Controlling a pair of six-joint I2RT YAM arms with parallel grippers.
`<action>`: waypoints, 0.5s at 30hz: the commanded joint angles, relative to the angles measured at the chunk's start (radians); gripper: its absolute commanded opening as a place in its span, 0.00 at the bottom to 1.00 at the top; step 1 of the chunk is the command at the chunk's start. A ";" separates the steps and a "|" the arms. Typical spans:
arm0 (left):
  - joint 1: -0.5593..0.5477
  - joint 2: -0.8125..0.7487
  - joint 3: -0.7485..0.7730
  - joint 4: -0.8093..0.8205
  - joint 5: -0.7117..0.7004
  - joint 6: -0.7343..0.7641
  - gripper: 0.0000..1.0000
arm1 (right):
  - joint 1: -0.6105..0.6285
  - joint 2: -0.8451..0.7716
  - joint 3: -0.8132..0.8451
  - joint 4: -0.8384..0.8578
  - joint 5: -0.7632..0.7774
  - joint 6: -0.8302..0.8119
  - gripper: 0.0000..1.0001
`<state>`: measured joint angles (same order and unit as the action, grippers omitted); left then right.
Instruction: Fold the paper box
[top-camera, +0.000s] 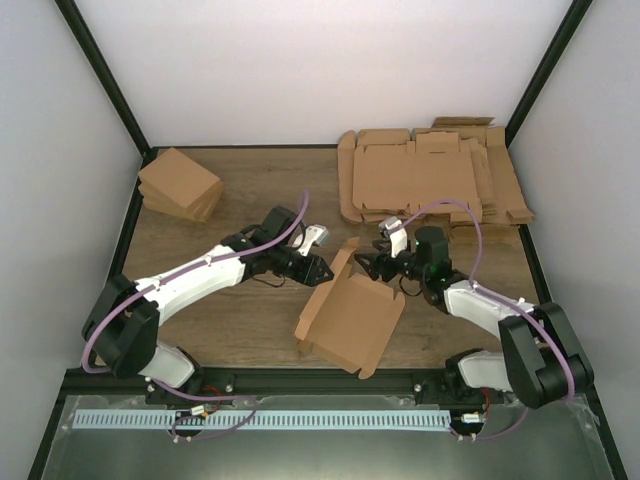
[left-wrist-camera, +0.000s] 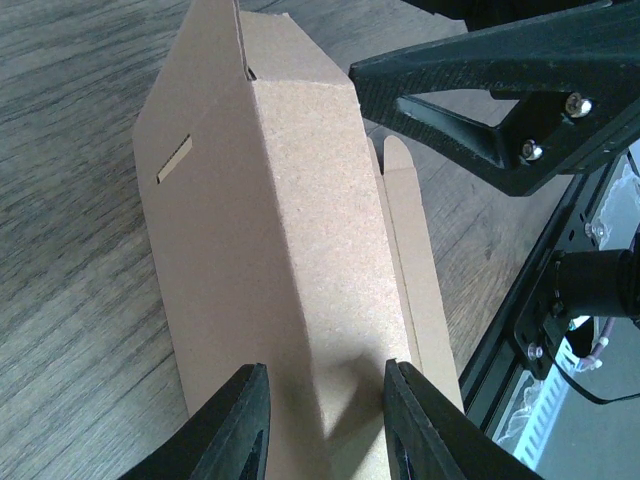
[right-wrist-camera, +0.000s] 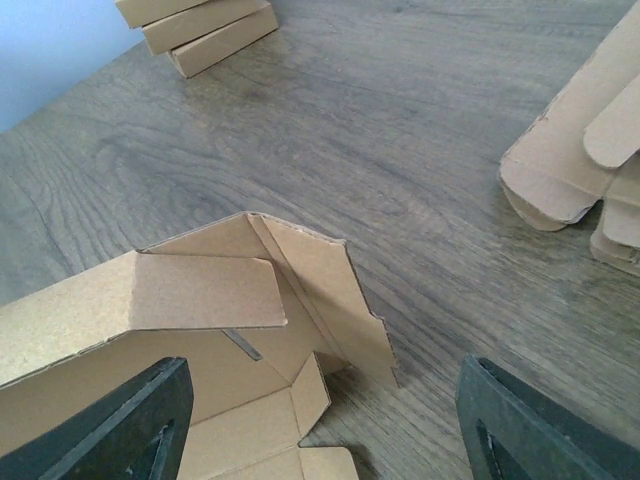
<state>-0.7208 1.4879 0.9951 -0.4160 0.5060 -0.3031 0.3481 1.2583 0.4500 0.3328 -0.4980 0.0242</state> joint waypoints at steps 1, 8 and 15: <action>-0.003 0.032 0.014 -0.049 -0.014 0.034 0.34 | -0.042 0.059 0.029 0.078 -0.097 0.052 0.76; -0.003 0.036 0.015 -0.046 -0.008 0.044 0.34 | -0.092 0.195 0.054 0.180 -0.220 0.079 0.75; -0.002 0.046 0.016 -0.050 -0.017 0.053 0.34 | -0.093 0.280 0.057 0.277 -0.243 0.076 0.75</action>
<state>-0.7208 1.5028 1.0065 -0.4232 0.5209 -0.2787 0.2600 1.5158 0.4908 0.5072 -0.7071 0.0959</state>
